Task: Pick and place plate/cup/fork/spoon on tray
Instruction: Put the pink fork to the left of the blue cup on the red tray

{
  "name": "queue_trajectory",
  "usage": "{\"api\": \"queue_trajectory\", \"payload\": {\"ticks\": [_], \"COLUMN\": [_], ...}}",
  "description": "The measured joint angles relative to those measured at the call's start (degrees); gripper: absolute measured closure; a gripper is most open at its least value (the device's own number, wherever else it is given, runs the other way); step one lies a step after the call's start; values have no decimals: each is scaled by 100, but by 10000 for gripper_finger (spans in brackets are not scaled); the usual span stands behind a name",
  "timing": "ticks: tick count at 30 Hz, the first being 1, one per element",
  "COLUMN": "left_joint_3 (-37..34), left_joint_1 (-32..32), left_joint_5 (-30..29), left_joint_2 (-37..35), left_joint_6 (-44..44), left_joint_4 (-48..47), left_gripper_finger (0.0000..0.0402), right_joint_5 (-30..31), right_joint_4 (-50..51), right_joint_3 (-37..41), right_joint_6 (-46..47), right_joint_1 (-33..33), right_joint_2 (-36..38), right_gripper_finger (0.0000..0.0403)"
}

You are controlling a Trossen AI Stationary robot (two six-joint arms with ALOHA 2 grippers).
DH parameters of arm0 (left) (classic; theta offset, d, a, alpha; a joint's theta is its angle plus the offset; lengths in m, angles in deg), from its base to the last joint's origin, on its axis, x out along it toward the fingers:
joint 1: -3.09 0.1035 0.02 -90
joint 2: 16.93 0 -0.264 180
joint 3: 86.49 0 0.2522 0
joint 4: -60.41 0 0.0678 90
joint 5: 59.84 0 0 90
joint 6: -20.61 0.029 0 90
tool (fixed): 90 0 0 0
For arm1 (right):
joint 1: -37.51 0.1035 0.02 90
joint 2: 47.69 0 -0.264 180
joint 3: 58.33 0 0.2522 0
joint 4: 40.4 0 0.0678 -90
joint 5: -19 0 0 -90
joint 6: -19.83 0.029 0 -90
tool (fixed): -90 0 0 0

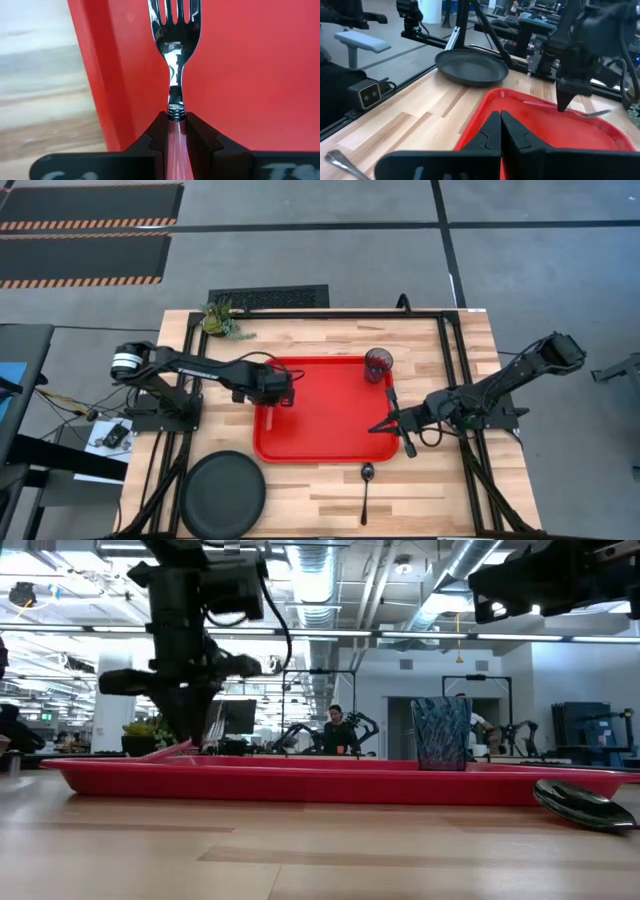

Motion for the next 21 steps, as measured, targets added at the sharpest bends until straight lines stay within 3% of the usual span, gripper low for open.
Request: {"api": "queue_trajectory", "payload": {"ticks": [4,21], "left_joint_3": [31,31], "left_joint_1": [0,242], "left_joint_5": [271,345], "left_joint_2": [171,256], "left_joint_6": [-19,-127], "left_joint_4": [-150,-205], "left_gripper_finger": [374,374], "right_joint_5": [1,304], "right_joint_4": [71,156], "right_joint_3": [0,2], "right_joint_6": [0,-2], "right_joint_1": [66,254], "right_joint_2": [0,0], "right_gripper_finger": [392,392]}}
